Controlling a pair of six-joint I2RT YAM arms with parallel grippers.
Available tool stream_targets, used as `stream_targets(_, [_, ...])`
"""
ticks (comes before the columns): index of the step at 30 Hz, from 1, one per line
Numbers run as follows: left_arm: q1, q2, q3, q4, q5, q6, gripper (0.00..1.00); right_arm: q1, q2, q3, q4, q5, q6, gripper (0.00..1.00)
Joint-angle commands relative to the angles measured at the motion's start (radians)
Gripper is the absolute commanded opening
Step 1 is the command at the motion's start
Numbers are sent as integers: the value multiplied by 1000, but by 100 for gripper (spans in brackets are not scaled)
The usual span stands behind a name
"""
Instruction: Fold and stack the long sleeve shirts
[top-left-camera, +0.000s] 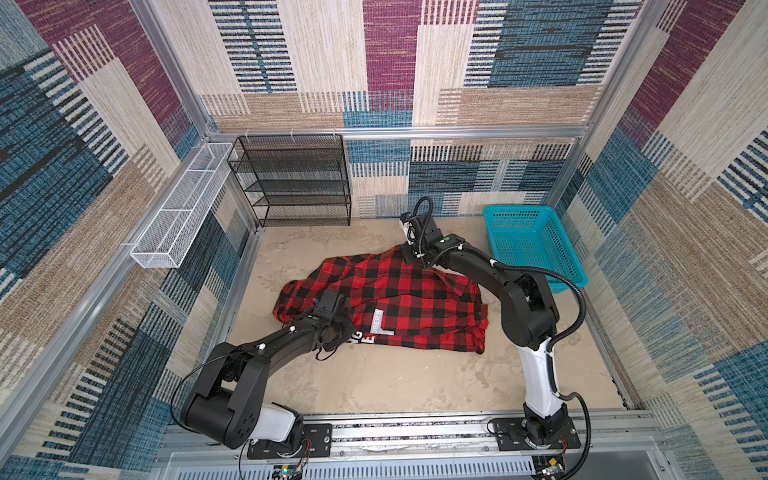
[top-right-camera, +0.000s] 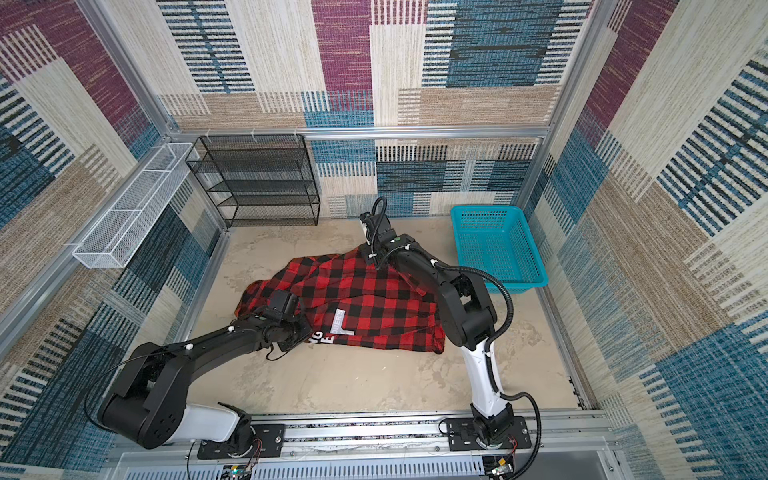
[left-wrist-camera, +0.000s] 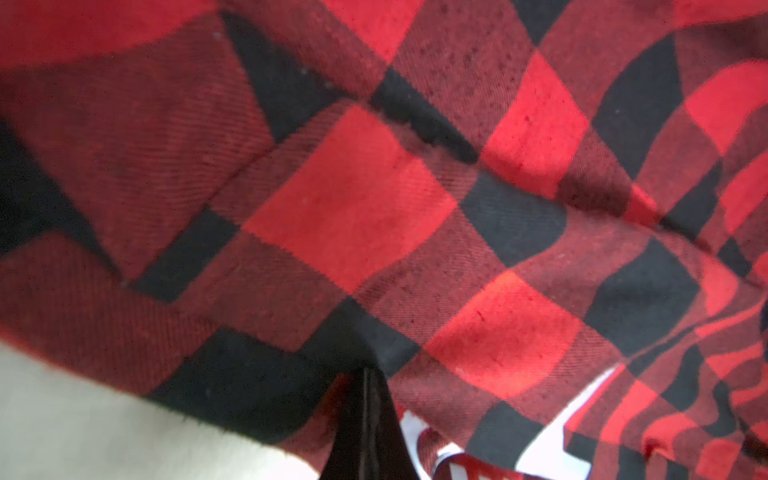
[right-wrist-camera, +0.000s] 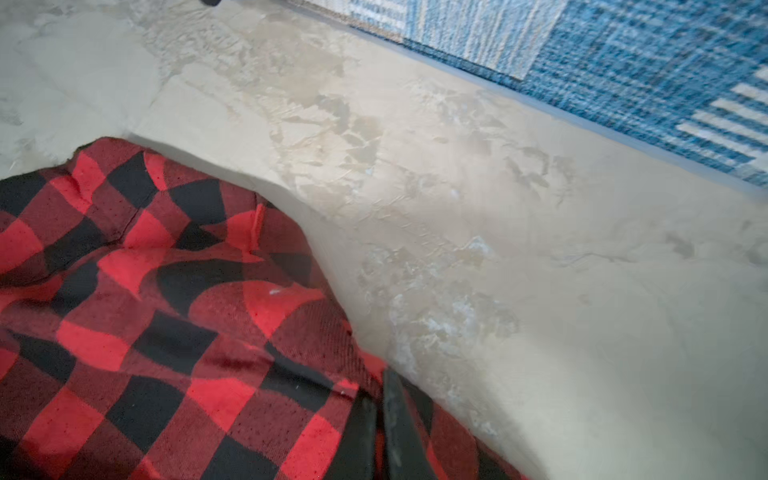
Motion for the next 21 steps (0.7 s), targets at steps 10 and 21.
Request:
stream_targets(10, [-18,-97,105,-225,-116,-11,0,47,-161,-253,10,-52,63,39])
stream_targets(21, [-13,-82,303,-326,-158,152,2,-55,-430,-513,-66,-50,541,41])
